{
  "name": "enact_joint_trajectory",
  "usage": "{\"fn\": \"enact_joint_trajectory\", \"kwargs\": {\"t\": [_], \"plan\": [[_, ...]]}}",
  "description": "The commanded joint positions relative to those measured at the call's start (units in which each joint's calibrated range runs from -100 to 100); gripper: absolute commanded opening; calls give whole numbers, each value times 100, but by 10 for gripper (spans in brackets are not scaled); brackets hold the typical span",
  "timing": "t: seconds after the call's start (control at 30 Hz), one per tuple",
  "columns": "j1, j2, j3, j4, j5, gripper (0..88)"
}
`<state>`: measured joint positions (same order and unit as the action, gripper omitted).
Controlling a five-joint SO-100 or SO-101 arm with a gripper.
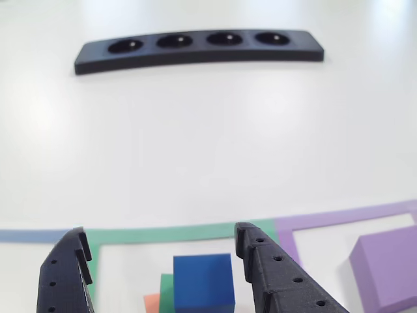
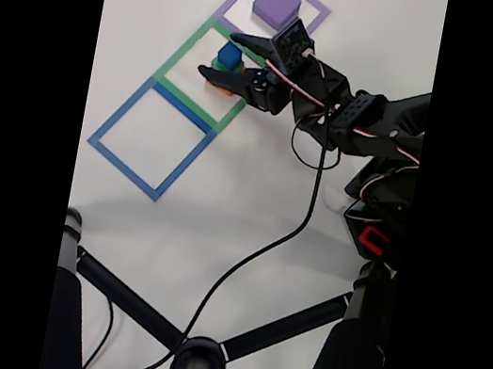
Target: Tower of hanoi
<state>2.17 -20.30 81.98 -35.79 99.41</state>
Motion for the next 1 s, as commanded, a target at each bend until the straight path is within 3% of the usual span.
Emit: {"fn": "enact_joint_trajectory", "kwargs": {"t": [0.0, 0.27, 0.53, 0.67, 0.97], "plan": [[54, -1351, -525, 1584, 59, 227], [313, -3034, -2715, 6505, 59, 1], [1007, -3619, -4668, 9638, 59, 1], [1388, -3563, -5813, 10828, 59, 1], [1861, -3410, -6994, 12034, -70, 23]]}}
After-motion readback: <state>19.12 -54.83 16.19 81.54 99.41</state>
